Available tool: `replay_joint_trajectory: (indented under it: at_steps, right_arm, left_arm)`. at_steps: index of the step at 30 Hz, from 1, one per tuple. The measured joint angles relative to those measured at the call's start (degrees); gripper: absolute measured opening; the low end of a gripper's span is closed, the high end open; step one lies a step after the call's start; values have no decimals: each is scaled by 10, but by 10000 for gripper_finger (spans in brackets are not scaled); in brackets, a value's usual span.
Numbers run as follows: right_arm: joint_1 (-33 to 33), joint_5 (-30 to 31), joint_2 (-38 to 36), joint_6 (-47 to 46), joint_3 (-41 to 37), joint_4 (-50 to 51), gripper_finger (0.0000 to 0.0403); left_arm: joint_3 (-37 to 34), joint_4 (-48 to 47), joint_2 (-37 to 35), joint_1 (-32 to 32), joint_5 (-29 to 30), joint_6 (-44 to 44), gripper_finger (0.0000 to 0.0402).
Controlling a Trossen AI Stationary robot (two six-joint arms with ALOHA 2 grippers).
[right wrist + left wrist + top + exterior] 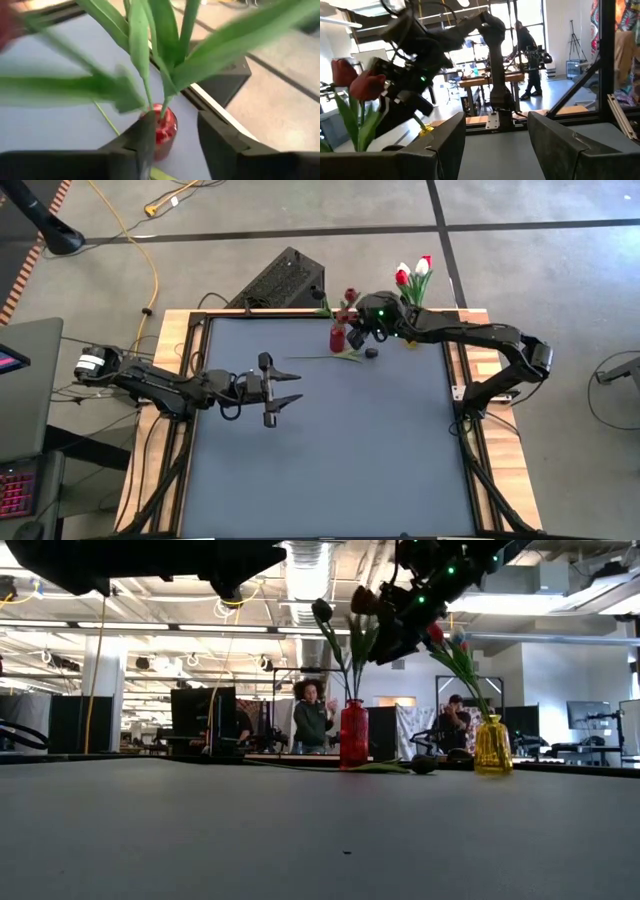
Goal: Sort flowers into vase by color
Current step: Put the dark red tulip into the red vase, then put the black tulip into the red vase
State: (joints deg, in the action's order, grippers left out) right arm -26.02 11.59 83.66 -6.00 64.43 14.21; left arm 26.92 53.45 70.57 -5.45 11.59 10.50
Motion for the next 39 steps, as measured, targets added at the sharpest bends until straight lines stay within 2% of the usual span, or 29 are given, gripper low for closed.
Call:
replay_joint_trajectory:
  at_steps: [7,13,20,24,28,33,39]
  right_arm:
    - [8,-2,0,0,82,166,237]
    - [37,-2,-1,-31,125,312,244]
    - [108,18,-15,-60,109,414,242]
    - [170,68,-54,-72,57,405,231]
    - [235,106,-117,-113,-23,338,221]
    - [317,110,-188,-156,-141,194,217]
    - [393,109,-223,-215,-231,70,216]
  left_arm:
    - [3,-9,0,0,-38,-2,204]
    - [3,-33,0,2,-19,0,204]
    - [3,-88,0,44,-35,-27,204]
    - [3,-142,0,97,-36,-55,204]
    - [3,-176,0,171,-60,-85,204]
    - [17,-247,11,275,-143,-112,204]
    - [90,-394,86,355,-183,-83,204]
